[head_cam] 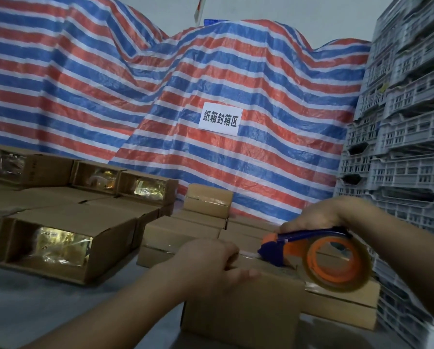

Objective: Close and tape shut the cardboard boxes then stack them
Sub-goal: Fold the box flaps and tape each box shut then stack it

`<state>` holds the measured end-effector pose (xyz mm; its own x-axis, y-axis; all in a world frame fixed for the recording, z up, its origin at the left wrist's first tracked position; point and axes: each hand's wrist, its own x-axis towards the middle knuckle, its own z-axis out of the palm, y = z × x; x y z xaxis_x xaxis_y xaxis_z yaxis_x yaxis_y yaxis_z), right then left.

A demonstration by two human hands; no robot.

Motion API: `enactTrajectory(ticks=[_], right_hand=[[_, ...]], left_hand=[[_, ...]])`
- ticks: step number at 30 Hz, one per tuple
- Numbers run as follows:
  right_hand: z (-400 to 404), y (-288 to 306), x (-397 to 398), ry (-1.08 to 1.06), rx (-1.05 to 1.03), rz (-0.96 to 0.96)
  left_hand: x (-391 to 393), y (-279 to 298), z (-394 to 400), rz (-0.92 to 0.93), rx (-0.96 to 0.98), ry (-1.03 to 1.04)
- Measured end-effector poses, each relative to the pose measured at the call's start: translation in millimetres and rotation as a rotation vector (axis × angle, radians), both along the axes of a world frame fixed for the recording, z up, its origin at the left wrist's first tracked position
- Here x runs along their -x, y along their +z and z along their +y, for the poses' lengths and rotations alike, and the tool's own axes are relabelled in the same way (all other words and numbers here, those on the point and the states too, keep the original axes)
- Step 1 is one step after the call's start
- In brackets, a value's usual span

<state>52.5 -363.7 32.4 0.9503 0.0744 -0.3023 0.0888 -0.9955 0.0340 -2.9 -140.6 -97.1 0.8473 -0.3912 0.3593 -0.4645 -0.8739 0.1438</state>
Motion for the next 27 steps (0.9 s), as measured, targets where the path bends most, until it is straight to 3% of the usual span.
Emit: enactTrajectory(ticks=[4, 10, 15, 22, 27], right_hand=[[-14, 10, 4, -0.091, -0.192, 0.061], [-57, 34, 22, -0.142, -0.109, 0.013], [-64, 10, 18, -0.134, 0.025, -0.036], [-66, -3, 12, -0.151, -0.07, -0.026], [-66, -8, 12, -0.138, -0.094, 0.012]], left_hand=[[0, -2, 2, -0.046, -0.012, -0.007], [-3, -7, 3, -0.071, 0.017, -0.02], [-3, -6, 5, -0.046, 0.048, -0.063], [-6, 19, -6, 0.126, 0.03, -0.099], [-6, 23, -54, 0.037, -0.042, -0.211]])
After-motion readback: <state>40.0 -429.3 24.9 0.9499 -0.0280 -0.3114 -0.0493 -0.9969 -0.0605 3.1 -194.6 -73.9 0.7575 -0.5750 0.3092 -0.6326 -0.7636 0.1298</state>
